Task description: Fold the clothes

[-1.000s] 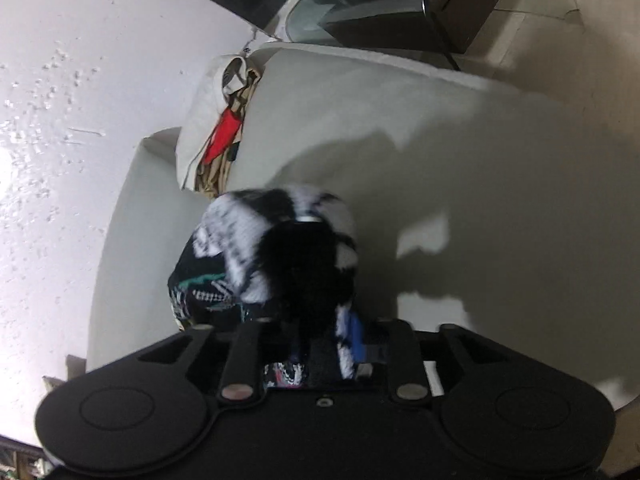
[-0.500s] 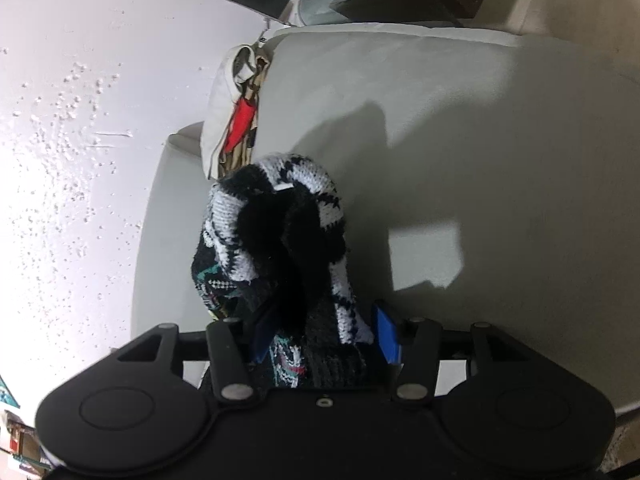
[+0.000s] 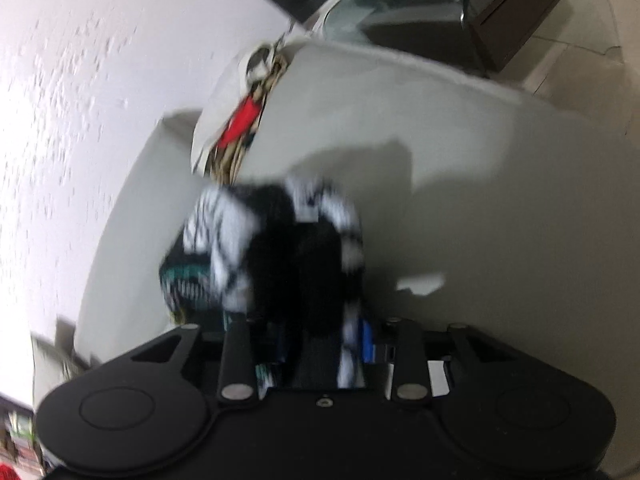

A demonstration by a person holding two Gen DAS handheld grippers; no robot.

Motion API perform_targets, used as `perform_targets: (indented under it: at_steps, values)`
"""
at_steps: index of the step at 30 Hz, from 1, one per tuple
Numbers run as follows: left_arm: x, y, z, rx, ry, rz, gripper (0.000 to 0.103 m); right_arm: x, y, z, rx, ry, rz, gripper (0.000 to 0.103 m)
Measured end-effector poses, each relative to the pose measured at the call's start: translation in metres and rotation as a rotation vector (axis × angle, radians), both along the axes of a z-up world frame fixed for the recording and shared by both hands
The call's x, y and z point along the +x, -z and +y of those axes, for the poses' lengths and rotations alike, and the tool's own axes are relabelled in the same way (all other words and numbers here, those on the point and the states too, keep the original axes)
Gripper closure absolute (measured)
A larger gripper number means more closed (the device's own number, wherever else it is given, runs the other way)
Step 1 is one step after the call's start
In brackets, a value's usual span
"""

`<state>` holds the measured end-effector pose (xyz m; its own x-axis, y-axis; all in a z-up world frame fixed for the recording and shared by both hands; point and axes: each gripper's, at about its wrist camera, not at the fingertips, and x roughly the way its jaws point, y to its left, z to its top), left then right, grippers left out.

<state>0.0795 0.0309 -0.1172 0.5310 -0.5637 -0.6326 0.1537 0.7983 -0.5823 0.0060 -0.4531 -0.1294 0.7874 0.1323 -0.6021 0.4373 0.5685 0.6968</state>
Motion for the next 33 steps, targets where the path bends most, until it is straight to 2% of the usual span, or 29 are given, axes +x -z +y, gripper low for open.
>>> perform_targets:
  at_steps: [1, 2, 4, 7, 8, 11, 14, 17, 18, 20, 22, 27, 31, 33]
  values:
    - [0.0, -0.003, 0.001, 0.002, 0.003, -0.004, 0.06, 0.006, 0.0, 0.0, -0.011, -0.006, 0.017, 0.076]
    - [0.001, -0.007, 0.001, 0.004, 0.005, -0.007, 0.077, 0.015, -0.001, 0.002, -0.027, -0.015, 0.05, 0.089]
    - [0.001, -0.014, 0.003, 0.008, 0.01, -0.014, 0.083, 0.024, -0.007, 0.011, -0.015, -0.053, 0.121, 0.09]
    - [0.002, -0.029, 0.008, 0.006, 0.012, -0.03, 0.086, 0.024, -0.03, 0.029, 0.083, -0.16, 0.116, 0.091]
    - [0.003, -0.047, 0.015, -0.014, -0.004, -0.052, 0.087, 0.022, -0.041, 0.037, 0.113, -0.189, 0.09, 0.091]
    - [0.015, -0.116, 0.033, -0.046, -0.084, -0.16, 0.088, 0.027, -0.09, 0.065, 0.178, -0.223, -0.062, 0.091]
    - [0.01, -0.202, 0.057, -0.042, -0.195, -0.335, 0.088, 0.024, -0.166, 0.079, 0.214, -0.209, -0.283, 0.091]
    - [-0.023, -0.276, 0.096, -0.096, -0.319, -0.509, 0.088, -0.004, -0.233, 0.074, 0.254, -0.177, -0.502, 0.092]
    - [-0.037, -0.288, 0.107, -0.124, -0.342, -0.537, 0.087, -0.018, -0.25, 0.069, 0.272, -0.168, -0.569, 0.092]
    - [-0.066, -0.296, 0.121, -0.179, -0.354, -0.555, 0.087, -0.043, -0.265, 0.07, 0.266, -0.172, -0.637, 0.092]
    - [-0.094, -0.303, 0.134, -0.221, -0.363, -0.575, 0.087, -0.068, -0.276, 0.078, 0.213, -0.192, -0.651, 0.092]
    - [-0.129, -0.329, 0.134, -0.196, -0.379, -0.664, 0.088, -0.093, -0.298, 0.092, 0.182, -0.227, -0.659, 0.092]
    - [-0.115, -0.342, 0.138, -0.171, -0.396, -0.687, 0.087, -0.1, -0.326, 0.1, 0.135, -0.25, -0.714, 0.092]
    - [-0.103, -0.347, 0.14, -0.157, -0.404, -0.694, 0.087, -0.09, -0.338, 0.106, 0.085, -0.264, -0.718, 0.092]
